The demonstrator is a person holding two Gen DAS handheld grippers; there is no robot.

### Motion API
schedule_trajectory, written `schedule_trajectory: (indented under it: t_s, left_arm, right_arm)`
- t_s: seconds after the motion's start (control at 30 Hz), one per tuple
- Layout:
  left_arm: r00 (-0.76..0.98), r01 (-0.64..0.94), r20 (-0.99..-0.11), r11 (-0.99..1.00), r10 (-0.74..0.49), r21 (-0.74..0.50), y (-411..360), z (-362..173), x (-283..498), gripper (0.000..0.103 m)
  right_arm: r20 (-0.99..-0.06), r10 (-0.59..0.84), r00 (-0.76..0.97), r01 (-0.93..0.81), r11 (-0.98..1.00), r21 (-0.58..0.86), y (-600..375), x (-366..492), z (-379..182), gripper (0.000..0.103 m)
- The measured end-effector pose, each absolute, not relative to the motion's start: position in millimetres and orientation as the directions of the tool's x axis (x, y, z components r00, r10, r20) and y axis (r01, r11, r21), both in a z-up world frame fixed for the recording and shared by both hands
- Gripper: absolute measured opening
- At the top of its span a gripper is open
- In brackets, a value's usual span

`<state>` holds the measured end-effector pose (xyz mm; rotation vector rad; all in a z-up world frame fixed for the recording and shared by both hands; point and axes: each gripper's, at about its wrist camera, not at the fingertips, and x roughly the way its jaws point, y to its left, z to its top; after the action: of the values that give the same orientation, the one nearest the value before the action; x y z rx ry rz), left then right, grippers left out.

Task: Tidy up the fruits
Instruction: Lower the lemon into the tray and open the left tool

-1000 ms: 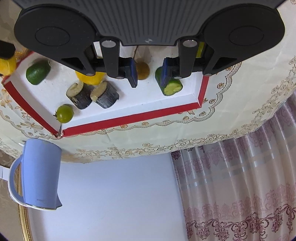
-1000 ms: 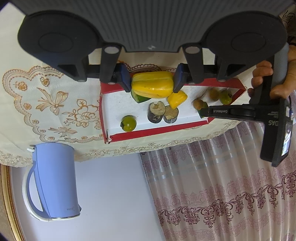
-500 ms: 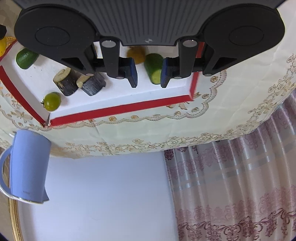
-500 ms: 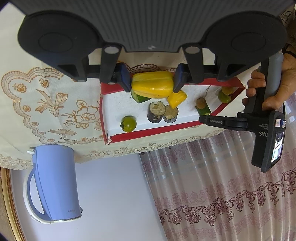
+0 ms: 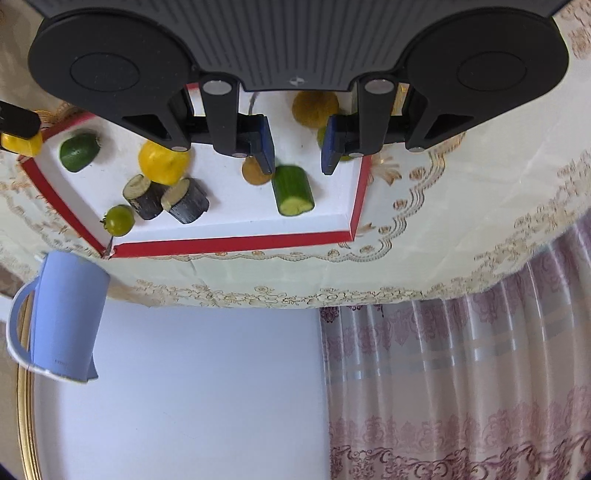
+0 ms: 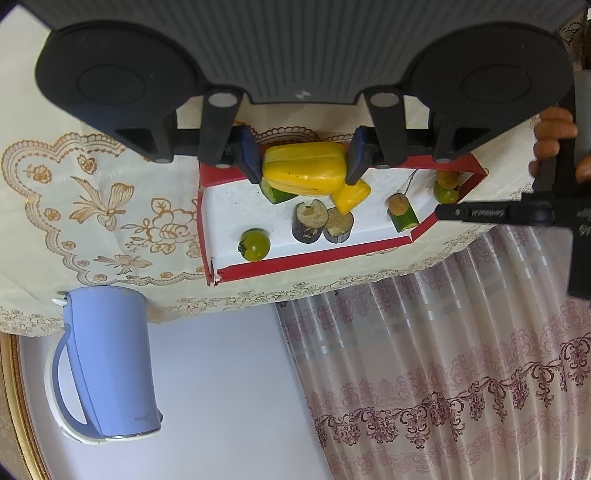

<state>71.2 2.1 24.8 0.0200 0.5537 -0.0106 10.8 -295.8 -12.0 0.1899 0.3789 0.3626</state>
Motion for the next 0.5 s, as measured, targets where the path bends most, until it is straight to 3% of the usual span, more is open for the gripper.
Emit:
schedule_trajectory:
  t_s: [0.3,0.5]
  left_arm:
    - [0.862,0.016,-0.497,0.985,-0.102,-0.174,62,36,52,0.029]
    - [0.87,0.014,-0.49,0.997,-0.05,-0.077,31,26,49,0.03]
  right_arm:
    - [-0.334,0.367,0.868,-0.302,0.925,0.233,-294,11,-11,0.046]
    - [-0.33,0.351,0.876,-0.307,0.934,0.181,-287,9,-9,0.046]
